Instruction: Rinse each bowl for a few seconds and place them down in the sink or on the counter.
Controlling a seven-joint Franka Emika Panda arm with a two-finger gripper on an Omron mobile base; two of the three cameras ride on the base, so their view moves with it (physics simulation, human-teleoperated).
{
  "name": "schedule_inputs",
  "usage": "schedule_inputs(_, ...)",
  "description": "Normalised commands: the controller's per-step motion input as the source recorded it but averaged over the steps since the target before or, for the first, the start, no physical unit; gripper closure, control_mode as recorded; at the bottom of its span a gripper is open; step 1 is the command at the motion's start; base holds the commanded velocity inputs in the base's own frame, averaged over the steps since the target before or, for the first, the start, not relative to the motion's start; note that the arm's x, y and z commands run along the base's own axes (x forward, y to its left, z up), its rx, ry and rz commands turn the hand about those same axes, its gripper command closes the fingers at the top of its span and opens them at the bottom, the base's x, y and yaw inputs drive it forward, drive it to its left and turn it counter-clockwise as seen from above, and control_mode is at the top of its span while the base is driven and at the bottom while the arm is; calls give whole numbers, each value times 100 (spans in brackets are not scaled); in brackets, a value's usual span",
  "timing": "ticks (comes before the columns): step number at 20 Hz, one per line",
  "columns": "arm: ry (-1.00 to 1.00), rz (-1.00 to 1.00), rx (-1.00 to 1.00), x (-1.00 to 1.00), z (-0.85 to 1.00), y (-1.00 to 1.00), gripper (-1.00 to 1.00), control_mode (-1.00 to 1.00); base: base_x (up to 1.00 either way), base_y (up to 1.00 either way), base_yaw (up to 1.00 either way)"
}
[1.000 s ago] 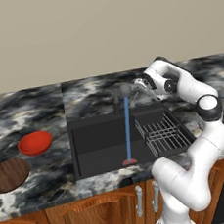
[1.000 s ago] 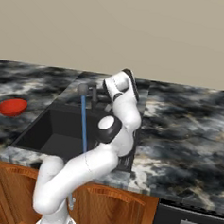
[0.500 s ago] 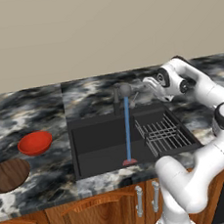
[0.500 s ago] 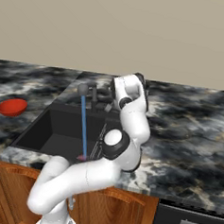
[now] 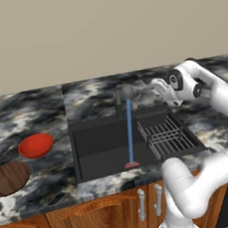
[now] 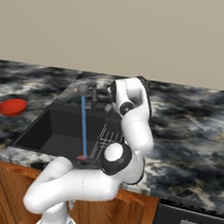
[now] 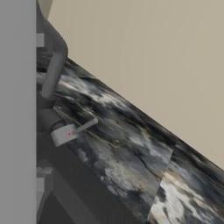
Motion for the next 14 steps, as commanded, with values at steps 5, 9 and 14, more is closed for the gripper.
schedule_inputs(5, 5, 2, 4, -42, 45, -10, -100, -100, 0, 0, 0)
schedule_inputs(9, 4, 2, 2, -42, 44, -6, -100, -100, 0, 0, 0)
schedule_inputs(14, 2, 1, 2, -50, 41, -7, -100, -100, 0, 0, 0)
